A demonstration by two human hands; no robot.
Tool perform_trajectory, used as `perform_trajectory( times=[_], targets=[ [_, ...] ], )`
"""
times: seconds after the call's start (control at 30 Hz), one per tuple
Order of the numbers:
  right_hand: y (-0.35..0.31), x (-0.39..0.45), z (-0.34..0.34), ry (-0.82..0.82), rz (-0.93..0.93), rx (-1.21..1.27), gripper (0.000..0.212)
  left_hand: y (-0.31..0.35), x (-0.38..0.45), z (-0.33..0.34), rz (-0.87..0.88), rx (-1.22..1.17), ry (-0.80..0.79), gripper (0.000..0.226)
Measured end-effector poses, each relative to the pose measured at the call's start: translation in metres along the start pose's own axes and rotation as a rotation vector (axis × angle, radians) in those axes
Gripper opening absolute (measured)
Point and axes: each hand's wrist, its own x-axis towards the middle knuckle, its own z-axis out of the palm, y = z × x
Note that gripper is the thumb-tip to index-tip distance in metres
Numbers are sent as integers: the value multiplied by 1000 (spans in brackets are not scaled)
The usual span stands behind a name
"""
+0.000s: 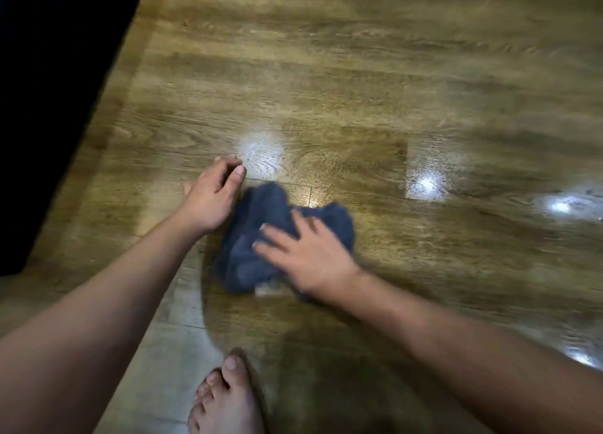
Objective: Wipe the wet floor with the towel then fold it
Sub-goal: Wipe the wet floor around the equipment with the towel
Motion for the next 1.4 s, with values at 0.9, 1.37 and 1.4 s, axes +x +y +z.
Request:
perform_trajectory(
  times=[0.9, 1.37, 1.4],
  targets=[
    [-110, -37, -24, 64, 447, 912, 47, 63, -14, -29, -181, -405, -344, 60],
    [64, -112, -47, 484, 946, 660, 51, 24, -43, 6, -120, -74, -111, 48],
    [43, -101, -46, 411, 879, 558, 63, 22, -42, 8, -112, 13, -97, 48]
  ],
)
